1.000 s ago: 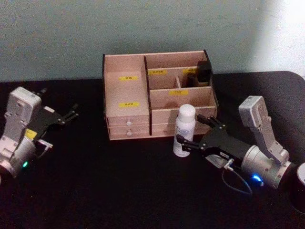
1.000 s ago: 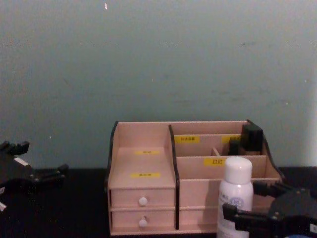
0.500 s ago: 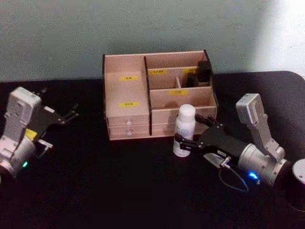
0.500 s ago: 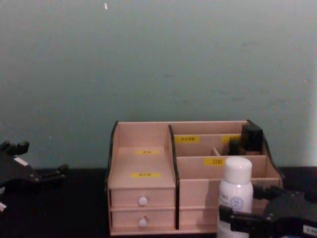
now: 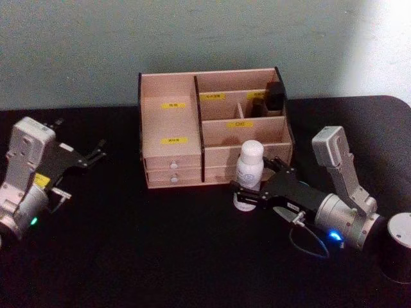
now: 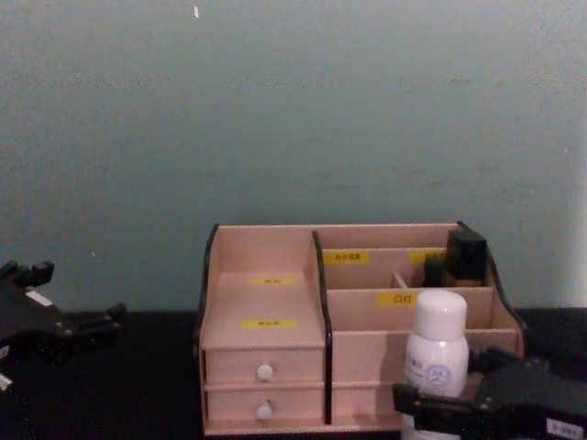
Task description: Pick up the facial cleanser and watermelon frost from the table and place them into the tiered storage box.
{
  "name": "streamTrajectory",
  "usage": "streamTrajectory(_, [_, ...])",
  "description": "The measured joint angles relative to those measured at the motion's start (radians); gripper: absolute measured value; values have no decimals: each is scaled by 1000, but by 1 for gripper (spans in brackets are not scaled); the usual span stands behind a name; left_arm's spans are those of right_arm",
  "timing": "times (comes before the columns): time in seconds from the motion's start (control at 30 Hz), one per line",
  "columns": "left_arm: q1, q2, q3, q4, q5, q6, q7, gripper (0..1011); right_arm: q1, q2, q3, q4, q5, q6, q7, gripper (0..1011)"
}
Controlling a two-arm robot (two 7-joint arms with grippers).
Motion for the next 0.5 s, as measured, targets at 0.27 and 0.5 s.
streamTrajectory(0.27, [0,0,0,0,0,0,0,1001,6,-6,-3,8,1,7,-1,1003])
streamTrajectory(0.5, [0,0,0,0,0,0,0,1001,5,-5,-3,6,1,6,-2,1003])
